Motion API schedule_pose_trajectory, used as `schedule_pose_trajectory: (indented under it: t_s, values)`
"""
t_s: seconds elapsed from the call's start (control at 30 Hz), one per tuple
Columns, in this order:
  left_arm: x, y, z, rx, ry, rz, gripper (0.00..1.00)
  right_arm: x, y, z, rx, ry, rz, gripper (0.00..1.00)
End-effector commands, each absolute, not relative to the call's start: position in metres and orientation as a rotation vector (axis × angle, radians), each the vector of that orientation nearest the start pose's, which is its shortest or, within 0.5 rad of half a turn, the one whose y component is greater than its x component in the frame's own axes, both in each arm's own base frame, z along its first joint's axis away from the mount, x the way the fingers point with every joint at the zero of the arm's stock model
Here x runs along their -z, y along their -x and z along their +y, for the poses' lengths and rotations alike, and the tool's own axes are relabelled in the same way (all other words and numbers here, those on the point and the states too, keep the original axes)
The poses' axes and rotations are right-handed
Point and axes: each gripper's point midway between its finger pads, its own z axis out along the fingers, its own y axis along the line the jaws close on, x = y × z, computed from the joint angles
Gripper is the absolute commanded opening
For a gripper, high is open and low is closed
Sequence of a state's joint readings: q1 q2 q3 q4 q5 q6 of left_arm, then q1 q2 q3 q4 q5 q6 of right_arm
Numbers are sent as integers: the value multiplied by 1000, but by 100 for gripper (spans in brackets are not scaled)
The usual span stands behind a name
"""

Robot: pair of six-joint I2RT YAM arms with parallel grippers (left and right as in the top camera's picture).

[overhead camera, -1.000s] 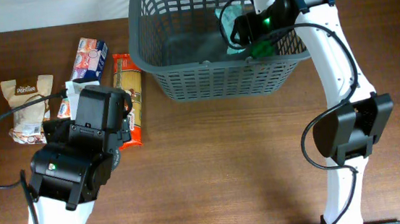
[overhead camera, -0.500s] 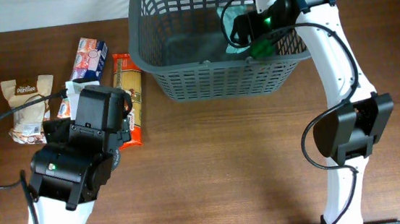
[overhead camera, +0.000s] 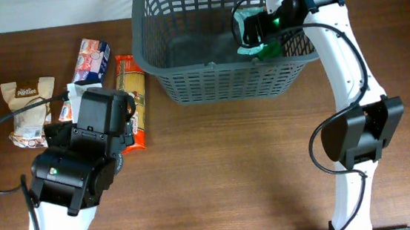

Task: Pack container
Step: 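Lower the wipes pack into the basket beside the jar, then release the wipes pack and withdraw the right gripper to the right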

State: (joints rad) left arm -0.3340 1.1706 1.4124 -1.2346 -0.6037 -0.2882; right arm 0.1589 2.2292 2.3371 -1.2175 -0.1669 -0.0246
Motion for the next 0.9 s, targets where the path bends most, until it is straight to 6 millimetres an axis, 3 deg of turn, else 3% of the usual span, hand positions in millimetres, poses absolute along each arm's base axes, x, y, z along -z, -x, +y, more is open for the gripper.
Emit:
schedule_pose_trajectory:
  t_s: [0.0, 0.1, 0.23, 0.6, 0.73, 0.87]
  values:
    - [-302, -276, 12, -493, 206, 2348, 99, -227, -516, 123, -338, 328, 2573, 99]
    - [-302, -276, 12, -493, 206, 2349, 99, -236, -516, 134, -395, 445, 2520, 98]
    - [-302, -276, 12, -493, 206, 2349, 99, -233, -521, 112, -245, 305, 2557, 99]
    - [-302, -276, 12, -493, 206, 2348, 99, -234, -518, 113, -261, 306, 2564, 99]
    - [-302, -276, 12, -493, 206, 2348, 99, -258, -520, 113, -266, 291, 2504, 99]
    - [-302, -276, 12, -493, 206, 2348, 99, -313, -524, 114, -264, 291, 2358, 99]
